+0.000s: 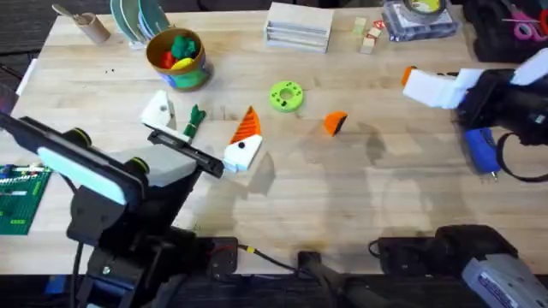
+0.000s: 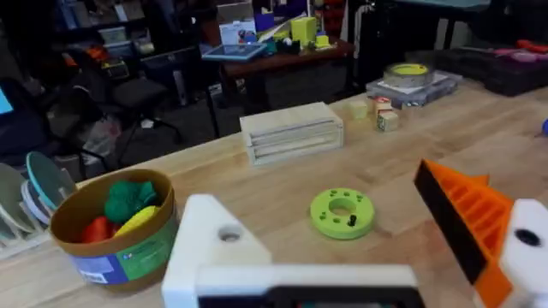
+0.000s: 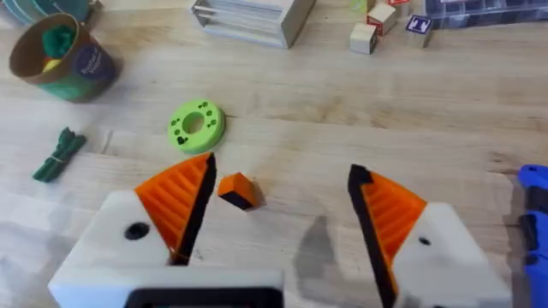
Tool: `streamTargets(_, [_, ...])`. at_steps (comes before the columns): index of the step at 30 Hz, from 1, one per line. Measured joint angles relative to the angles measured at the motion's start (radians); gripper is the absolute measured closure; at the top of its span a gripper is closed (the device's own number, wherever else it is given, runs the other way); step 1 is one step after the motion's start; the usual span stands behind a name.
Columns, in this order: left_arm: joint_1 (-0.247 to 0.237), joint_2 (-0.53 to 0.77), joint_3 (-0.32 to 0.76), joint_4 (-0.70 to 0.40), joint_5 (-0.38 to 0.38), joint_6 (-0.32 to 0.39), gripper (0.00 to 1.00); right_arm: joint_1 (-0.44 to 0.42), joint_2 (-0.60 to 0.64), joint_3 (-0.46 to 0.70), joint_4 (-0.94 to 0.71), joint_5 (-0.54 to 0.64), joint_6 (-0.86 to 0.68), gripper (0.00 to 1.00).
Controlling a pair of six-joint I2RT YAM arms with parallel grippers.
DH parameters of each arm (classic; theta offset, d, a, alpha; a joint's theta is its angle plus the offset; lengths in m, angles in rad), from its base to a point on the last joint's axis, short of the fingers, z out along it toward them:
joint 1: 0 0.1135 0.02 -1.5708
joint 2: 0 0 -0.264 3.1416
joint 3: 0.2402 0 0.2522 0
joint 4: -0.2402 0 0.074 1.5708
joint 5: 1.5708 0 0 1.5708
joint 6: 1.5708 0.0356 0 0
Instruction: Pick up the gripper from the table and insert it into the empty holder that is missing its gripper. Then pick up a screw, insert it into the mounting hole, and use the screwdriver to tighten it. Finally, clean up the table by picking up the vegetable and placing it into the bucket.
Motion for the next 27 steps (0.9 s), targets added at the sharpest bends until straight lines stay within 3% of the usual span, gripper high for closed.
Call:
streamTargets(7, [-0.017,0.0,-0.08,0.128,0.019,-0.001,0.007,0.0,0.0,0.0,0.0,0.0,-0.001,0.01])
streamTargets(12, [-0.017,0.001,-0.096,0.146,0.054,0.0,0.008,0.0,0.0,0.0,0.0,0.0,-0.001,0.01])
streamTargets(17, [-0.017,0.001,-0.096,0.14,0.104,0.0,0.008,0.0,0.0,0.0,0.0,0.0,-0.003,0.01])
streamTargets(23, [-0.017,0.001,-0.096,0.012,0.137,0.0,0.008,0.0,0.0,0.0,0.0,0.0,-0.003,0.01])
streamTargets(27, [-0.017,0.003,-0.096,0.004,0.14,0.0,0.008,0.0,0.0,0.0,0.0,0.0,-0.003,0.009])
